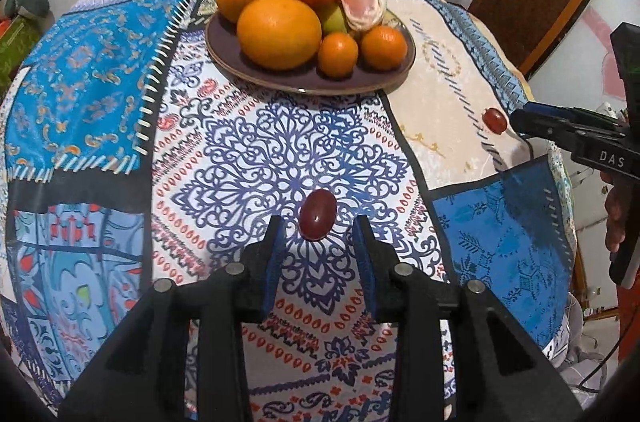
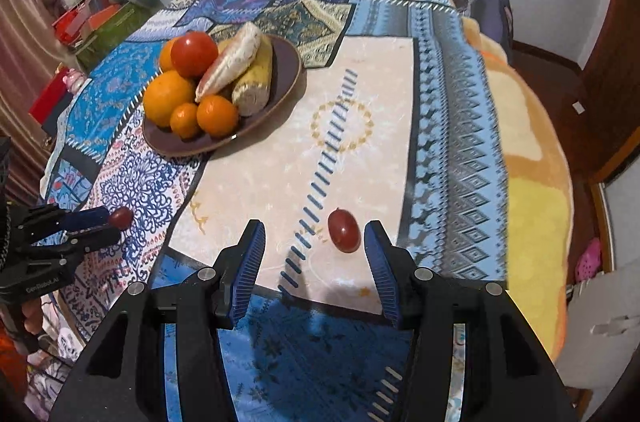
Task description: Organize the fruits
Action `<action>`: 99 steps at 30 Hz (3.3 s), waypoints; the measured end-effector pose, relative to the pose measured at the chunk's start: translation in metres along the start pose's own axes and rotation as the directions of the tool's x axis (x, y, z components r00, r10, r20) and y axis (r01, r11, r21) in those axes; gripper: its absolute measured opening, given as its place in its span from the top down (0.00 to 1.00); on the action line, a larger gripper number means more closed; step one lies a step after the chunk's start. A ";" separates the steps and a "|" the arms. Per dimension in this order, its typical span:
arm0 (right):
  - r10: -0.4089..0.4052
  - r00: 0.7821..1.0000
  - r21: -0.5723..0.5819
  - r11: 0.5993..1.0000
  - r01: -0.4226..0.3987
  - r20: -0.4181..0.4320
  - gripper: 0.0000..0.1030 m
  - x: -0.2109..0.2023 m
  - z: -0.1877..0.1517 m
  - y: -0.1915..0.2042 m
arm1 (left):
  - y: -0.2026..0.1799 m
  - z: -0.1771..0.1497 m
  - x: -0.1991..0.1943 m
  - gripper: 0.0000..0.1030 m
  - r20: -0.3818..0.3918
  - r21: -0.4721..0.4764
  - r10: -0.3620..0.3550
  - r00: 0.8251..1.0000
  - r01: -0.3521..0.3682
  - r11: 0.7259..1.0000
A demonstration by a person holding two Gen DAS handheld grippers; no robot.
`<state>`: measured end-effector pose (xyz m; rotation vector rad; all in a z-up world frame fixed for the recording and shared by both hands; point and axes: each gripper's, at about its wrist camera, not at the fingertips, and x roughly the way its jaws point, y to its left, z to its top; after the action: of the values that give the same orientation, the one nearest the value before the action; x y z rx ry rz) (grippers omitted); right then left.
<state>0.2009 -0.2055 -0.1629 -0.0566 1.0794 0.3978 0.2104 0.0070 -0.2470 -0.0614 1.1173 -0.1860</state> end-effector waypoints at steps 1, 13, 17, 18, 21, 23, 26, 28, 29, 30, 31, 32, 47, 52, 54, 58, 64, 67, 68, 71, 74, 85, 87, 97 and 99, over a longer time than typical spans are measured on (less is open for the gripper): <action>0.002 1.000 0.001 1.000 -0.002 -0.006 0.53 0.004 -0.001 0.000 | 0.000 0.000 0.001 0.67 0.009 0.001 0.004 1.000 -0.004 1.000; -0.006 0.999 0.012 1.000 0.006 -0.042 0.71 0.035 -0.007 -0.011 | 0.006 0.003 0.006 0.82 0.027 -0.036 -0.014 1.000 0.015 0.999; -0.004 0.999 0.011 1.000 0.005 -0.034 0.82 0.035 -0.006 -0.012 | 0.006 0.003 0.004 0.82 0.033 -0.033 -0.006 0.999 0.007 0.999; -0.003 0.999 0.013 1.000 0.003 -0.032 0.82 0.034 -0.006 -0.012 | 0.005 0.003 0.003 0.82 0.035 -0.032 0.000 0.999 0.001 0.999; 0.007 1.000 0.011 1.000 -0.006 -0.023 0.82 0.032 -0.005 -0.010 | 0.008 0.006 -0.002 0.82 0.049 -0.035 0.001 0.999 0.000 0.999; 0.005 1.000 0.006 1.000 -0.005 -0.015 0.82 0.031 -0.003 -0.007 | 0.009 0.009 -0.008 0.82 0.067 -0.037 0.001 0.998 0.001 0.999; 0.013 1.000 -0.007 1.000 -0.013 0.005 0.82 0.025 0.001 0.000 | 0.009 0.016 -0.017 0.82 0.096 -0.035 0.003 0.995 0.001 0.999; 0.019 1.000 -0.023 1.000 -0.018 0.021 0.82 0.021 0.005 0.006 | 0.009 0.021 -0.023 0.82 0.113 -0.036 0.001 0.994 0.003 0.999; 0.021 0.999 -0.029 0.999 -0.021 0.026 0.82 0.020 0.007 0.009 | 0.009 0.023 -0.025 0.82 0.121 -0.038 0.000 0.993 0.004 0.999; 0.026 0.999 -0.037 0.999 -0.024 0.034 0.82 0.018 0.009 0.013 | 0.009 0.025 -0.026 0.82 0.125 -0.038 0.000 0.992 0.005 0.999; 0.031 0.999 -0.047 0.998 -0.029 0.042 0.82 0.017 0.011 0.017 | 0.010 0.029 -0.028 0.82 0.131 -0.038 0.001 0.991 0.004 0.999; 0.036 0.998 -0.054 0.998 -0.033 0.049 0.82 0.016 0.013 0.020 | 0.009 0.030 -0.028 0.82 0.134 -0.038 0.001 0.991 0.004 0.999; 0.085 0.990 -0.110 0.991 -0.073 0.109 0.82 0.025 0.046 0.052 | 0.014 0.063 -0.009 0.82 0.152 -0.043 -0.017 0.988 0.024 0.999; 0.086 0.990 -0.084 0.994 -0.076 0.116 0.82 0.036 0.058 0.047 | 0.017 0.071 0.002 0.82 0.147 -0.047 -0.023 0.989 0.030 0.998; 0.084 0.990 -0.077 0.994 -0.076 0.115 0.82 0.041 0.062 0.044 | 0.019 0.073 0.005 0.82 0.147 -0.050 -0.025 0.989 0.032 0.998; 0.084 0.991 -0.073 0.994 -0.076 0.107 0.82 0.051 0.066 0.040 | 0.024 0.076 0.012 0.82 0.144 -0.072 -0.030 0.989 0.041 0.997; 0.094 0.991 -0.070 0.994 -0.088 0.090 0.82 0.061 0.066 0.035 | 0.024 0.078 0.018 0.82 0.145 -0.071 -0.024 0.989 0.035 0.997; 0.093 0.992 -0.078 0.993 -0.086 0.089 0.82 0.064 0.066 0.035 | 0.021 0.079 0.018 0.81 0.145 -0.058 -0.014 0.989 0.023 0.998; 0.093 0.991 -0.078 0.993 -0.086 0.092 0.82 0.064 0.066 0.034 | 0.020 0.079 0.019 0.77 0.145 -0.055 -0.014 0.989 0.023 0.998; 0.096 0.992 -0.076 0.993 -0.089 0.085 0.81 0.064 0.067 0.033 | 0.019 0.078 0.018 0.67 0.147 -0.052 -0.015 0.989 0.023 0.998; 0.090 0.993 -0.073 0.994 -0.084 0.077 0.76 0.063 0.068 0.032 | 0.019 0.076 0.016 0.66 0.146 -0.059 -0.013 0.989 0.022 0.998; 0.092 0.983 -0.059 0.995 -0.084 0.159 0.74 0.010 0.064 0.034 | 0.019 0.065 -0.043 0.66 0.239 -0.065 0.019 0.971 -0.004 0.998; 0.093 0.979 -0.060 0.995 -0.084 0.182 0.74 -0.004 0.061 0.037 | 0.017 0.063 -0.058 0.66 0.265 -0.063 0.022 0.964 -0.005 0.998; 0.110 0.908 -0.093 0.993 -0.079 0.405 0.74 -0.116 0.045 0.064 | -0.008 0.041 -0.182 0.66 0.515 -0.048 0.083 0.853 -0.068 0.997; 0.116 0.884 -0.098 0.992 -0.081 0.452 0.74 -0.135 0.041 0.070 | -0.012 0.036 -0.203 0.66 0.556 -0.047 0.080 0.828 -0.065 0.997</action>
<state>0.1568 -0.1701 -0.0160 0.0251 0.5998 0.5146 0.1554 0.0296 -0.0488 -0.0898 0.5314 -0.0750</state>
